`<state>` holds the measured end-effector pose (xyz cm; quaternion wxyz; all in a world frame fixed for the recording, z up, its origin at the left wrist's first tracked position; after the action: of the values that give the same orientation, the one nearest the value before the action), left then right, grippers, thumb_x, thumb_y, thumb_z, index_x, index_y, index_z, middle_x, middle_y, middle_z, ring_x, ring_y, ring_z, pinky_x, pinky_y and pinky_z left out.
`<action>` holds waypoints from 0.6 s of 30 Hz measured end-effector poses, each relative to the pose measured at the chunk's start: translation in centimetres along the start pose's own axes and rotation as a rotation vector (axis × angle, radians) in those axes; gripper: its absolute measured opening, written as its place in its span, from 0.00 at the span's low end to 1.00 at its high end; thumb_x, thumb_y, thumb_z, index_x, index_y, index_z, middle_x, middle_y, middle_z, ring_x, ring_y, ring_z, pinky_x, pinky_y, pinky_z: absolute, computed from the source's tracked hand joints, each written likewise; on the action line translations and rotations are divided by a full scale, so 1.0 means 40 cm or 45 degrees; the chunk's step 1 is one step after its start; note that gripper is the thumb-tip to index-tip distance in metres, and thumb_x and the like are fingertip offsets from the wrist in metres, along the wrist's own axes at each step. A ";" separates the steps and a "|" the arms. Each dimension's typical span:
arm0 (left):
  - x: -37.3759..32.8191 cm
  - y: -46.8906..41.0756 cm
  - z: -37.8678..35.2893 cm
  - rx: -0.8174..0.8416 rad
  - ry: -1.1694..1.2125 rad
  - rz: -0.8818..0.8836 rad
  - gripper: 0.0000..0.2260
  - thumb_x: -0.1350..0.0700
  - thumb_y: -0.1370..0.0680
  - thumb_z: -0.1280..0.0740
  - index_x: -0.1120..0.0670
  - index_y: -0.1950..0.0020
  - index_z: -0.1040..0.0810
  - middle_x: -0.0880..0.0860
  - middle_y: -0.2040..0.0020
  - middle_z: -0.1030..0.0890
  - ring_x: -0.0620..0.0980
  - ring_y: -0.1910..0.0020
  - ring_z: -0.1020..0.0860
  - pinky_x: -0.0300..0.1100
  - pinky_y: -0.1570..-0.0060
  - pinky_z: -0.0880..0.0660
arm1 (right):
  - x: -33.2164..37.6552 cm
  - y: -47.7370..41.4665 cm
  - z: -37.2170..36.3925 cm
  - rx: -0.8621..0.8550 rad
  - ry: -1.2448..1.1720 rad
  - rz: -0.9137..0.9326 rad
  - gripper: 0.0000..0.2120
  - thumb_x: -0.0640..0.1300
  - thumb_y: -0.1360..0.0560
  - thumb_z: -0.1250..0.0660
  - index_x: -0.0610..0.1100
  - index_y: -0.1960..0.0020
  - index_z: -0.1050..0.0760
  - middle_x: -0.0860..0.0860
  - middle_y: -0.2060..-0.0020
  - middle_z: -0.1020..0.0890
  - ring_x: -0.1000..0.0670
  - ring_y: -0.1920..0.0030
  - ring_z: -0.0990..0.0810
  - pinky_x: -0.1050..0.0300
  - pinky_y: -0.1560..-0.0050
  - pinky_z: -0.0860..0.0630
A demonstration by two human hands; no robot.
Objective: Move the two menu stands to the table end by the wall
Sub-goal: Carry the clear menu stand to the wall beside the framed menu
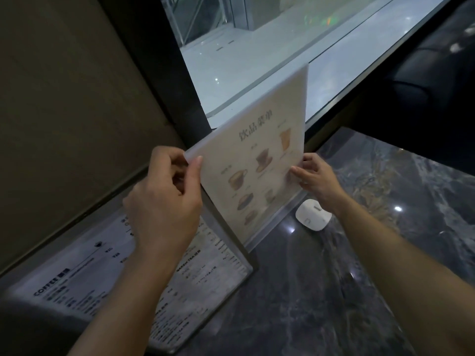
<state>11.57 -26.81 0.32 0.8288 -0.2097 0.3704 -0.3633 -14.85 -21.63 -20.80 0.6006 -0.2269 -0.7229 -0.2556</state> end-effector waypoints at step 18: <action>0.002 0.007 -0.002 0.078 0.064 0.048 0.07 0.44 0.24 0.40 0.46 0.54 0.31 0.40 0.63 0.25 0.48 0.68 0.22 0.54 0.69 0.22 | -0.003 0.002 0.023 -0.039 0.187 0.033 0.15 0.49 0.30 0.30 0.47 0.45 0.27 0.52 0.51 0.19 0.56 0.51 0.20 0.66 0.58 0.24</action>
<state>11.66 -26.69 0.05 0.8319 -0.1681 0.3836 -0.3639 -15.47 -20.98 -21.05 0.6516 -0.2263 -0.6699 -0.2747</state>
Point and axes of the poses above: each hand's wrist, its own y-axis away from the middle knuckle, its own z-axis out of the back of the hand, x = y × z, the point moved 8 cm from there along -y, towards the middle knuckle
